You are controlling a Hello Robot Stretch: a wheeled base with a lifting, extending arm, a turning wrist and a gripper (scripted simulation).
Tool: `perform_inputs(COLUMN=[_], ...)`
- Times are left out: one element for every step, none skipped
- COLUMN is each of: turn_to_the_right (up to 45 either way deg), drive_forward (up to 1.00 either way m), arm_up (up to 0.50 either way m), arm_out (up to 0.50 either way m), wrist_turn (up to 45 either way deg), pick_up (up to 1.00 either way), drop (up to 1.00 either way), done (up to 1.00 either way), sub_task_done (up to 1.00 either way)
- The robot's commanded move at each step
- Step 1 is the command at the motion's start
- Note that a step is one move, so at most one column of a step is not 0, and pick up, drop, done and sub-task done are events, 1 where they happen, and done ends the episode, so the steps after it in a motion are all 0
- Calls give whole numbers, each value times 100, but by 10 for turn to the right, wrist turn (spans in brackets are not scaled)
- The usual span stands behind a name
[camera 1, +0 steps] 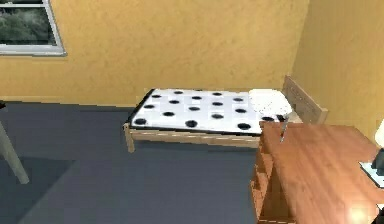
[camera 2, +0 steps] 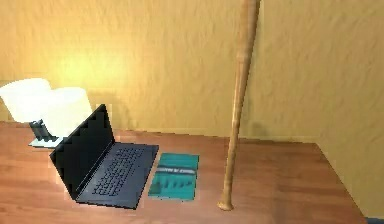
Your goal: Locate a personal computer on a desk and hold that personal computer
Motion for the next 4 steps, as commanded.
perform_inputs(turn_to_the_right=[-180,0,0,0], drive_forward=[0,0,0,0], arm_up=[0,50,28,0], arm_out=[0,0,0,20], wrist_turn=[0,0,0,0], pick_up=[0,0,0,0], drop=[0,0,0,0], done=[0,0,0,0], sub_task_done=[0,0,0,0])
